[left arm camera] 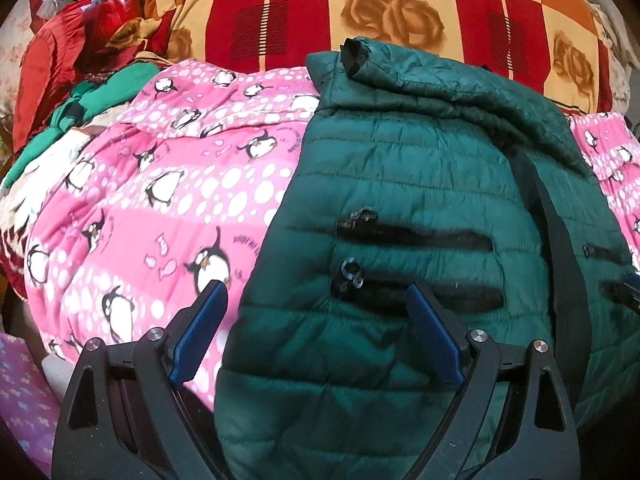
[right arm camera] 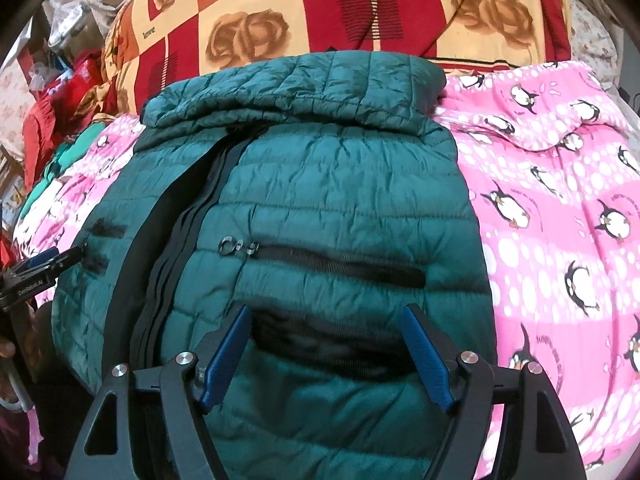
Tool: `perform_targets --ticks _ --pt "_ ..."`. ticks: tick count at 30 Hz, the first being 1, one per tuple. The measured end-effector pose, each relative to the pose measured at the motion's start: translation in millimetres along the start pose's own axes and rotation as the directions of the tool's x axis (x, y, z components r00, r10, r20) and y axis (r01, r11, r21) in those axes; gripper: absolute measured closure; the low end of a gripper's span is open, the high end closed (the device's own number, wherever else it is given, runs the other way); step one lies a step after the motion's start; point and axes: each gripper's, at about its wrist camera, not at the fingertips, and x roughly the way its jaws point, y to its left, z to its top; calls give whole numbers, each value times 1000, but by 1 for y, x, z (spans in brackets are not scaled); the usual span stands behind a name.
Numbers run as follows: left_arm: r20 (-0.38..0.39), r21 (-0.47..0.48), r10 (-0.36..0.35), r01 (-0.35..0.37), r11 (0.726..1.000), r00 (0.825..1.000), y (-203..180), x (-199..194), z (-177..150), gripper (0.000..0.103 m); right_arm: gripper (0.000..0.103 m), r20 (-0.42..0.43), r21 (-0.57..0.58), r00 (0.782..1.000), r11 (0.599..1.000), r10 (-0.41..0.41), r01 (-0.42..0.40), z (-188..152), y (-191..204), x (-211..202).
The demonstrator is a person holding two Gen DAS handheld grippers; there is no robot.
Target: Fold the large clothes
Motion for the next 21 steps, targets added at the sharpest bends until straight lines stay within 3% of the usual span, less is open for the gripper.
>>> perform_targets --ticks 21 --pt "-43 -12 -21 20 1000 999 23 -12 -34 12 25 -42 -30 999 1000 -2 1 -44 1 -23"
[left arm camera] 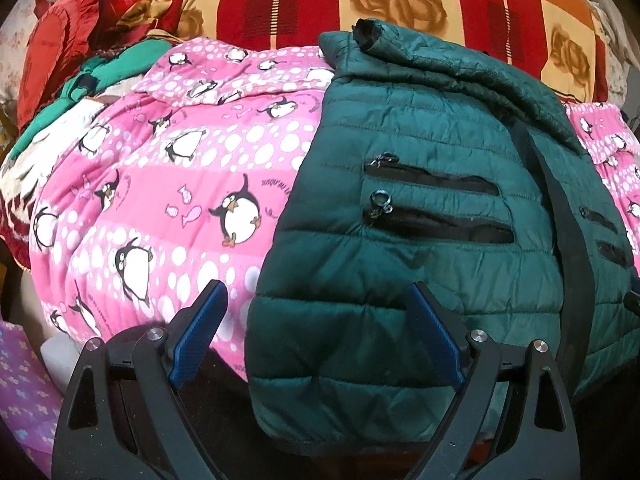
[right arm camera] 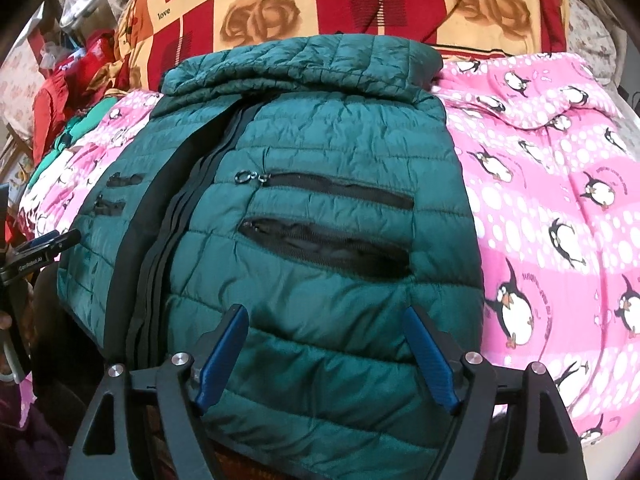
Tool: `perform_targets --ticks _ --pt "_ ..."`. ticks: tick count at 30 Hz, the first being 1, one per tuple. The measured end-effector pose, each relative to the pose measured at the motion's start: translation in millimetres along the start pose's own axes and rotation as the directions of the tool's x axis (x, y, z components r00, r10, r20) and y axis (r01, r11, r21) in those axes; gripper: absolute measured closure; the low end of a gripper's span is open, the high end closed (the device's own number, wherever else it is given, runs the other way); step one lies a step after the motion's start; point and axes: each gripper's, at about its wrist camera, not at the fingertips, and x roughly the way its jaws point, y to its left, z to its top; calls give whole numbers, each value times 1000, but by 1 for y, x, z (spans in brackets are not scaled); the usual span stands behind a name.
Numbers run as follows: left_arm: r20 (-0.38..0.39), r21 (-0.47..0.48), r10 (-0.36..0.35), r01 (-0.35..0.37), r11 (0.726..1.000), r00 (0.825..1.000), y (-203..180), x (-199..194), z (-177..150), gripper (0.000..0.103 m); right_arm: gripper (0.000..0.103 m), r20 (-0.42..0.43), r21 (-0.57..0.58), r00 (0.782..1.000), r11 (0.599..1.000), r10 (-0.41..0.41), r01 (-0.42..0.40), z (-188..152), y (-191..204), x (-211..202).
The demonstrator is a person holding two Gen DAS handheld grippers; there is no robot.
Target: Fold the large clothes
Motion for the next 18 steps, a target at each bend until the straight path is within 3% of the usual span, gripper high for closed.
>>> perform_targets --ticks 7,11,18 --pt "-36 -11 -56 55 998 998 7 3 -7 12 24 -12 26 1000 1000 6 -6 -10 -7 -4" --pt "-59 -47 -140 138 989 988 19 4 -11 12 24 -23 29 1000 1000 3 -2 -16 -11 -8" --pt "-85 -129 -221 209 969 972 45 9 -16 12 24 -41 55 999 998 -27 29 -25 -28 -16"
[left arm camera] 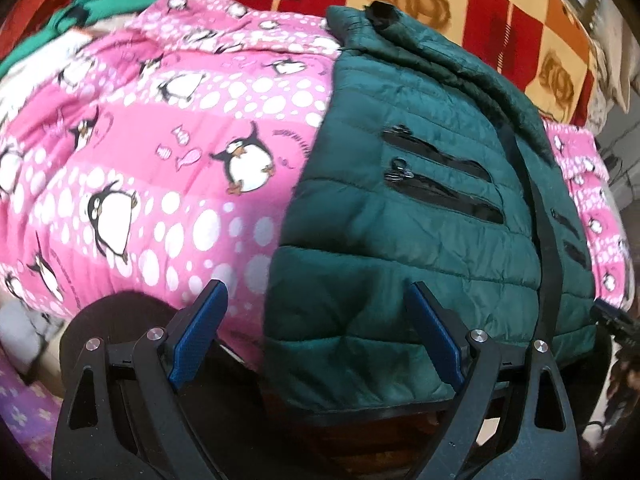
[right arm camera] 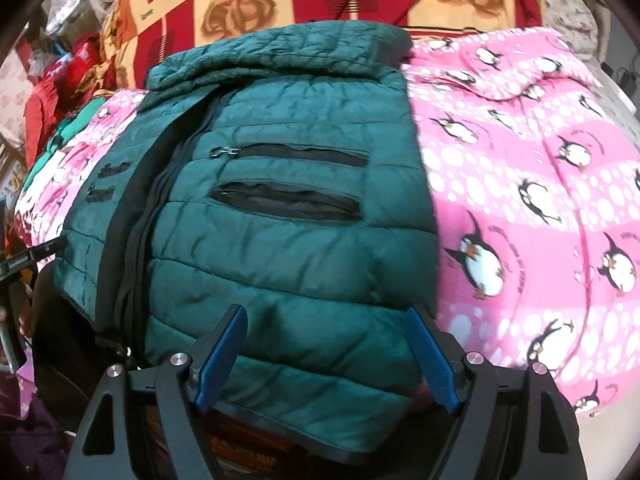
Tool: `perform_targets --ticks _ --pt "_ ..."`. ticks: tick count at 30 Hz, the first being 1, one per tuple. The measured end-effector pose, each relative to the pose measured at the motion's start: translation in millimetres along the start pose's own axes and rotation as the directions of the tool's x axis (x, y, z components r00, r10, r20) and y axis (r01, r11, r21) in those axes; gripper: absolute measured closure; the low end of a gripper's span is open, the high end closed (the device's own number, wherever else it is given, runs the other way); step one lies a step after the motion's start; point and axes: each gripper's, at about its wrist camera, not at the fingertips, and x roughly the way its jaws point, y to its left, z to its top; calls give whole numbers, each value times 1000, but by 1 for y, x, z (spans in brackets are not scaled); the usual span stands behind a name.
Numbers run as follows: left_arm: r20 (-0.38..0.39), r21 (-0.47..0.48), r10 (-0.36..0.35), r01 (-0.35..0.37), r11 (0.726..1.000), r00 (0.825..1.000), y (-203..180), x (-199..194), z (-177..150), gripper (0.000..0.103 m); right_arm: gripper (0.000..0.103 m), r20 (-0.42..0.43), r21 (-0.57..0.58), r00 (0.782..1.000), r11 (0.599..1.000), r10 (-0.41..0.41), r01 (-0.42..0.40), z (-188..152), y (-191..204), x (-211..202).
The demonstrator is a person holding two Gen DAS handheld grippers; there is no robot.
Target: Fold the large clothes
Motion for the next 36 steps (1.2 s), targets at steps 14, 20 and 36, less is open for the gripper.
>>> perform_targets --ticks 14,20,36 --pt "-89 -59 -79 74 996 993 11 26 -7 8 21 -83 125 992 988 98 -88 -7 -33 17" --pt "-89 -38 -79 76 996 993 6 30 -11 7 21 -140 89 977 985 161 -150 -13 -22 29" --pt "-19 72 -46 47 996 999 -15 11 -16 80 76 -67 13 975 978 210 -209 -15 -16 20"
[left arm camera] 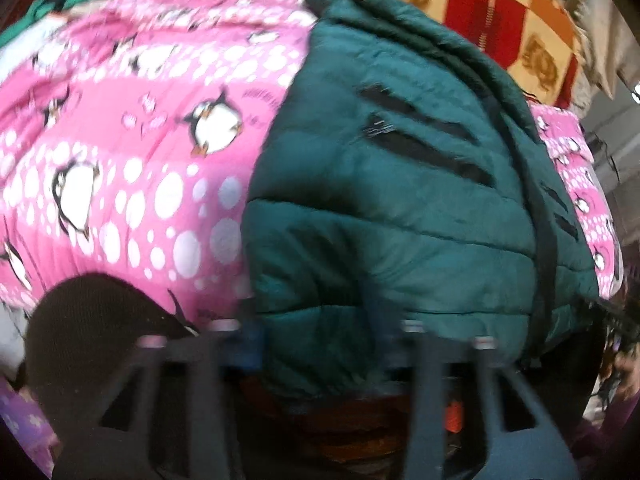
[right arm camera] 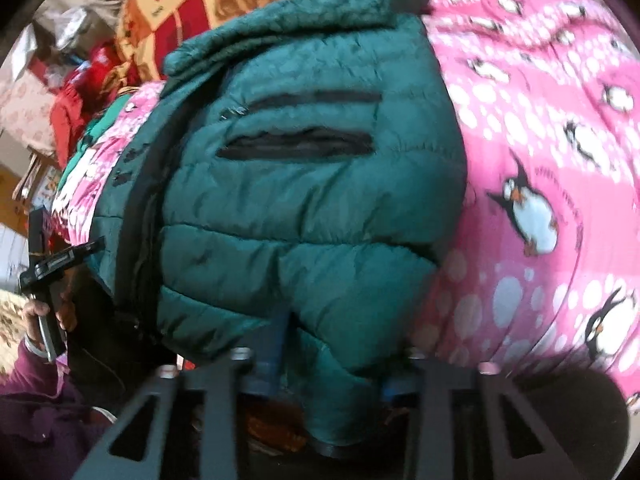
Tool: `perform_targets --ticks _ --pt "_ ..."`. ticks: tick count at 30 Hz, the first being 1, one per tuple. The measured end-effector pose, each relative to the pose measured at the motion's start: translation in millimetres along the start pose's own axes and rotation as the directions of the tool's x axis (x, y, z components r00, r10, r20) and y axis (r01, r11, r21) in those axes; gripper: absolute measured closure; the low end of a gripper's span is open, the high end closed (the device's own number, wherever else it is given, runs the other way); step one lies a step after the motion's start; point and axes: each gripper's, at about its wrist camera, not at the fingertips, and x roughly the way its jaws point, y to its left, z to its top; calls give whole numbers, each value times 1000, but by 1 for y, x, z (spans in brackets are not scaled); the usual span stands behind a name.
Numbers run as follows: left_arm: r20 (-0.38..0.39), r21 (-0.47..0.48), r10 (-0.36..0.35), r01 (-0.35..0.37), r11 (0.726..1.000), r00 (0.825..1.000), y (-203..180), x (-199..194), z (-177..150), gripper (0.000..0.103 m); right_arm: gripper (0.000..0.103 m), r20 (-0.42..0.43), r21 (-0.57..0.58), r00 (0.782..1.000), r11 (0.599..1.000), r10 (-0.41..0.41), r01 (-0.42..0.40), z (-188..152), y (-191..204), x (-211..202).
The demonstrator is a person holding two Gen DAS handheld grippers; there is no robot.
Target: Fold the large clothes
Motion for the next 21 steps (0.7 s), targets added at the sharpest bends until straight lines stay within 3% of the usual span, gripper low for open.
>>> perform_targets --ticks 2,5,13,21 --pt "37 41 25 -27 999 999 -9 -10 2 88 82 31 -33 999 999 7 -6 5 6 -11" --pt "65 46 17 -20 999 998 -14 -21 8 91 83 87 -63 996 998 37 -31 15 12 -32" --pt "155 64 38 -49 997 987 -22 -50 20 92 83 168 -85 985 996 45 -31 31 20 -60" --pt "181 75 63 -78 994 982 -30 -57 30 92 83 201 -74 978 997 49 -35 36 12 -67"
